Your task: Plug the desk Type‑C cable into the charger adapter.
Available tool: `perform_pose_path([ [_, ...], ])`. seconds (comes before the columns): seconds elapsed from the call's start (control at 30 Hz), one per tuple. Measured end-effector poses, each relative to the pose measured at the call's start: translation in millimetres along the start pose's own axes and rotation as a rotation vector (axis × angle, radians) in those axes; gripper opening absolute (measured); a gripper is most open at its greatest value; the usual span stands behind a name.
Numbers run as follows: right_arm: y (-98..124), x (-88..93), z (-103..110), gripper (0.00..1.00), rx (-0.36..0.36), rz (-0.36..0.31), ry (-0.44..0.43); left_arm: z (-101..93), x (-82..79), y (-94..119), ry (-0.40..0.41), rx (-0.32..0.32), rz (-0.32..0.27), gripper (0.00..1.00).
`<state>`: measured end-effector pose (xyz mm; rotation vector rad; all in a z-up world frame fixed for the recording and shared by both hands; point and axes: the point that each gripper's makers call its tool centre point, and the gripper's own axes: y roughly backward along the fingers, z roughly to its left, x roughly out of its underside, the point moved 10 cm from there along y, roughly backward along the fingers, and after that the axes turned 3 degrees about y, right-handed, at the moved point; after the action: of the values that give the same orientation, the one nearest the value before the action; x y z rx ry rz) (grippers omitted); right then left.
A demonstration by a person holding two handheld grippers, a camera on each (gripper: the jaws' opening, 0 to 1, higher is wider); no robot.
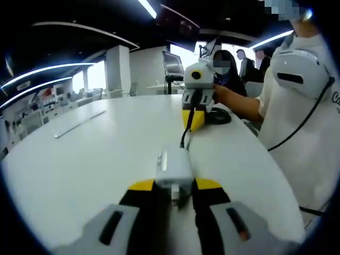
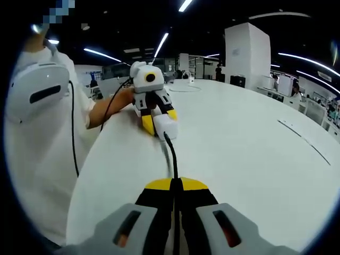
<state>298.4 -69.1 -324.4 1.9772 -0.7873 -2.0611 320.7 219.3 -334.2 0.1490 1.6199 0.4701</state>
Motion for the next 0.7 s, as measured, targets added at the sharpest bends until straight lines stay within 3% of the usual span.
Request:
perform_pose_path([
  [0.7, 1.4, 0.8, -1.2, 0.03, -0.023, -0.007, -0.031, -1.3, 0.1, -0.2, -0.017, 0.004, -0.006, 0.26],
])
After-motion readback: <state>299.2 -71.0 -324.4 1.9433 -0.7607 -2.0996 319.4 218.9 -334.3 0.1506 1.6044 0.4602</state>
